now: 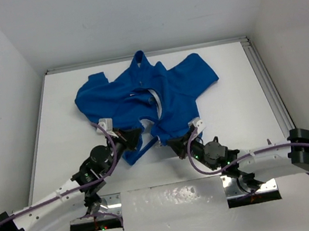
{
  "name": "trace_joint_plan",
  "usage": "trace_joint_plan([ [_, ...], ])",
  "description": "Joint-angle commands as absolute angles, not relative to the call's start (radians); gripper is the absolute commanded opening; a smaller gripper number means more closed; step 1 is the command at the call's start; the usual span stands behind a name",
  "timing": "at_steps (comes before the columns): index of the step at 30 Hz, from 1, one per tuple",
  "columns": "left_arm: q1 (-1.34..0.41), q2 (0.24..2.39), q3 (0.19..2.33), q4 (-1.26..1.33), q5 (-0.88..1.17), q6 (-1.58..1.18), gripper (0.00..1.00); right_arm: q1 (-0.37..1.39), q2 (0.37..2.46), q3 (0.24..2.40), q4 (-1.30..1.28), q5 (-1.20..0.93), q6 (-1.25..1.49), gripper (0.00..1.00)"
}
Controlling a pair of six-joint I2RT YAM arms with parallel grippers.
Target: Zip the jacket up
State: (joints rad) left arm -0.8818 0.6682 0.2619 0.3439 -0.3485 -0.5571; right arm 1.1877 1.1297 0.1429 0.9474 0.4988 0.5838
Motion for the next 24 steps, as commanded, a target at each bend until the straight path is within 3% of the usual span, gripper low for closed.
trace_joint_plan([
  [1, -0.870, 0.710, 0.278, 0.407, -0.296, -0.607, 0.00, 1.189, 1.092, 0.121, 1.182, 0.558, 0.556, 0.00],
  [8, -0.870, 0.762, 0.307, 0.456, -0.227, -0.652, 0.00, 1.189, 1.170, 0.101, 1.494, 0.612, 0.460, 0.00],
  [24, -0.880, 0.802, 0.291, 0.577, -0.178, -0.657, 0.00, 1.192, 1.209, 0.173, 1.390, 0.644, 0.440, 0.00],
])
